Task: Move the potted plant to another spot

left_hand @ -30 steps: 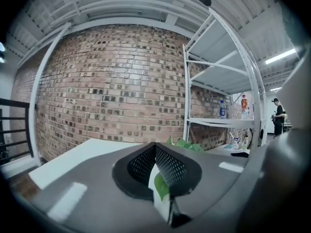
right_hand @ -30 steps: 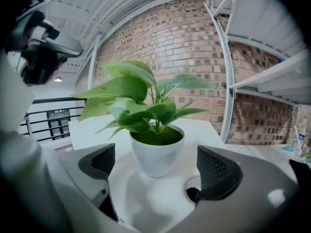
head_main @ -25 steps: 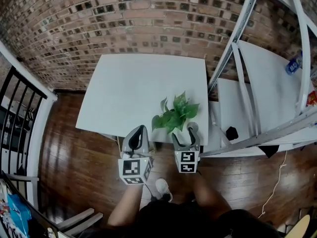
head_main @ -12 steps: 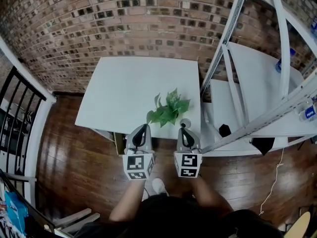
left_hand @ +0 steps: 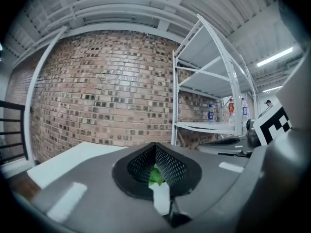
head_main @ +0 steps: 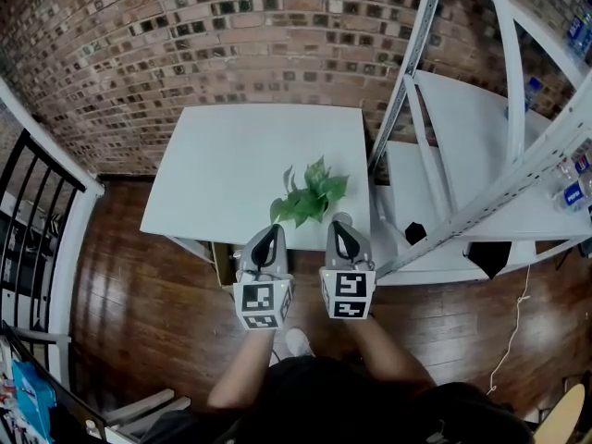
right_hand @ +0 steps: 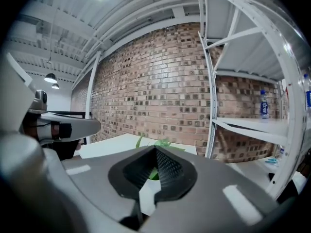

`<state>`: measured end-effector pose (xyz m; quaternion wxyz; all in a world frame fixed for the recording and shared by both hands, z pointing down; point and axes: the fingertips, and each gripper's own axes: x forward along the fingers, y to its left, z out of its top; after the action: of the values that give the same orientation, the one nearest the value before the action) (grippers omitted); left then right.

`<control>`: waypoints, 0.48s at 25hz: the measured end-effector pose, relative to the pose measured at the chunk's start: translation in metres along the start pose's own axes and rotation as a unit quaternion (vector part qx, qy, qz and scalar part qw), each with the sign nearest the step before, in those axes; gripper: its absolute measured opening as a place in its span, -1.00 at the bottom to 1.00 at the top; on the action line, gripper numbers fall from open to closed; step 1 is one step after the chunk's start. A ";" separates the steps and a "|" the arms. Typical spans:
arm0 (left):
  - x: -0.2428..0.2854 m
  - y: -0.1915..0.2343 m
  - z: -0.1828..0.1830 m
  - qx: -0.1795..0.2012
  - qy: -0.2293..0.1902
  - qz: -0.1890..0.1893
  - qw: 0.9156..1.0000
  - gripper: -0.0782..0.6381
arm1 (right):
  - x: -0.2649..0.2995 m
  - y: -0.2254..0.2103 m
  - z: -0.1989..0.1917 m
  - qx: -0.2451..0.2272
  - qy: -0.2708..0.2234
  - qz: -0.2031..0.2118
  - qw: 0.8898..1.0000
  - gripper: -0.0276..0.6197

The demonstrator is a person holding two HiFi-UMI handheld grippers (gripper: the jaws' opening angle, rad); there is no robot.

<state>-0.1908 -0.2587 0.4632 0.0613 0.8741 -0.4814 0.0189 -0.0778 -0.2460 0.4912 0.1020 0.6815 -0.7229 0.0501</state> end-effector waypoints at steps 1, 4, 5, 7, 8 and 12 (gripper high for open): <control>-0.001 0.000 0.001 0.000 -0.001 0.000 1.000 -0.75 | -0.001 0.002 0.003 0.000 -0.003 0.002 1.000 -0.91; -0.002 0.001 0.004 0.001 -0.005 0.002 1.000 -0.75 | -0.003 0.007 0.011 0.002 -0.008 0.007 1.000 -0.91; -0.001 0.002 0.005 0.000 -0.007 0.004 1.000 -0.75 | -0.003 0.008 0.012 0.002 -0.010 0.008 1.000 -0.91; -0.001 0.003 0.006 -0.001 -0.008 0.009 1.000 -0.75 | -0.003 0.009 0.014 0.000 -0.014 0.010 1.000 -0.91; -0.001 0.003 0.007 -0.002 -0.010 0.012 1.000 -0.75 | -0.003 0.010 0.015 0.000 -0.016 0.011 1.000 -0.91; 0.000 0.002 0.013 -0.001 -0.017 0.014 1.000 -0.75 | -0.005 0.012 0.018 0.003 -0.021 0.015 1.000 -0.91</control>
<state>-0.1925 -0.2614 0.4505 0.0538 0.8673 -0.4949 0.0043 -0.0907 -0.2441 0.4732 0.0842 0.6720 -0.7347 0.0393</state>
